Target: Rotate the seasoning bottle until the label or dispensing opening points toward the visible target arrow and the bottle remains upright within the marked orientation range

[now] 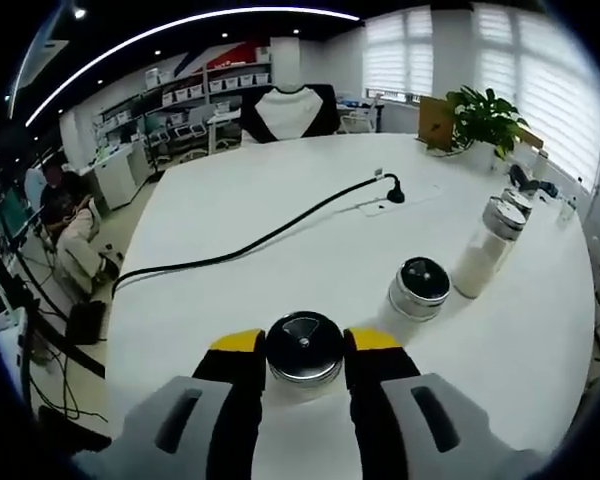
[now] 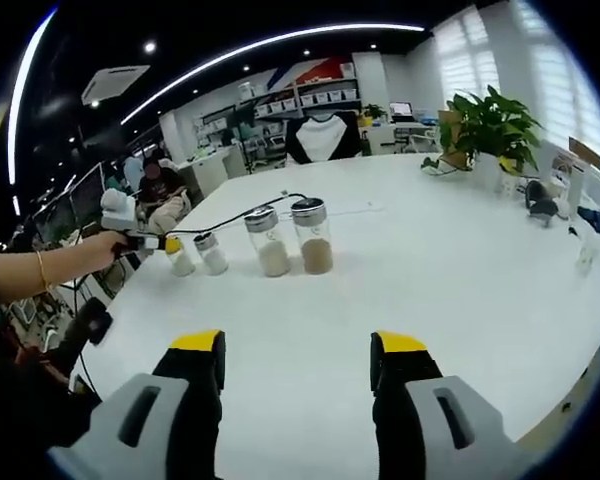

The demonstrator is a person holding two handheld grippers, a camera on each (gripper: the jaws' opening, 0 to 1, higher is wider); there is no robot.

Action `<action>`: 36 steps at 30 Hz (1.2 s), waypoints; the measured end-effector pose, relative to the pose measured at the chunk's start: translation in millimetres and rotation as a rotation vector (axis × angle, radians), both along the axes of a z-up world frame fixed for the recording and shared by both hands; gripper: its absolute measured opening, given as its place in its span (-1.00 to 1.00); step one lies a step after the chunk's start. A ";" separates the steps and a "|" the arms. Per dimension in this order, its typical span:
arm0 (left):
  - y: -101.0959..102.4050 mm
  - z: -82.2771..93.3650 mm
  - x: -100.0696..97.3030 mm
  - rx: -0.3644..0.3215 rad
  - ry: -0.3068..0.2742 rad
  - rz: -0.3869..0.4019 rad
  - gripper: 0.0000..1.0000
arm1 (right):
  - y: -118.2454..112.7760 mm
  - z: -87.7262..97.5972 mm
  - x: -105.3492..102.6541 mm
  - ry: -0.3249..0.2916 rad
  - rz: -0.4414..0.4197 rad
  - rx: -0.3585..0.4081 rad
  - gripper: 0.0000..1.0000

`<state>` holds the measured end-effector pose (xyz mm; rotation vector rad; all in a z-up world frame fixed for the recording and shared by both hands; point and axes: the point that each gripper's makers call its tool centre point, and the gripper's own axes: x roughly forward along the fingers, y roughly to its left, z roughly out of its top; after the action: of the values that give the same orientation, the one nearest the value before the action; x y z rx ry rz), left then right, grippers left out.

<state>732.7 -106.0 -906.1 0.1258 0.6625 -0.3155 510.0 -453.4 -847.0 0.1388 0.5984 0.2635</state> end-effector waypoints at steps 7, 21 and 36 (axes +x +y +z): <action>-2.7 0.5 -10.4 -0.012 -0.009 0.009 -0.35 | -6.2 0.0 -4.8 -0.001 -0.015 -0.001 0.16; -21.7 -2.8 -52.4 -0.012 -0.001 -0.022 -0.35 | -11.7 4.4 -6.4 -0.010 -0.014 0.005 0.16; -17.6 -3.1 -118.4 -0.026 0.022 0.020 -0.35 | 3.6 3.8 -1.8 -0.007 0.117 0.005 0.16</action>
<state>614.3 -123.5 -909.2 0.0907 0.6808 -0.3064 508.2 -449.8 -843.2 0.1075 0.6000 0.3787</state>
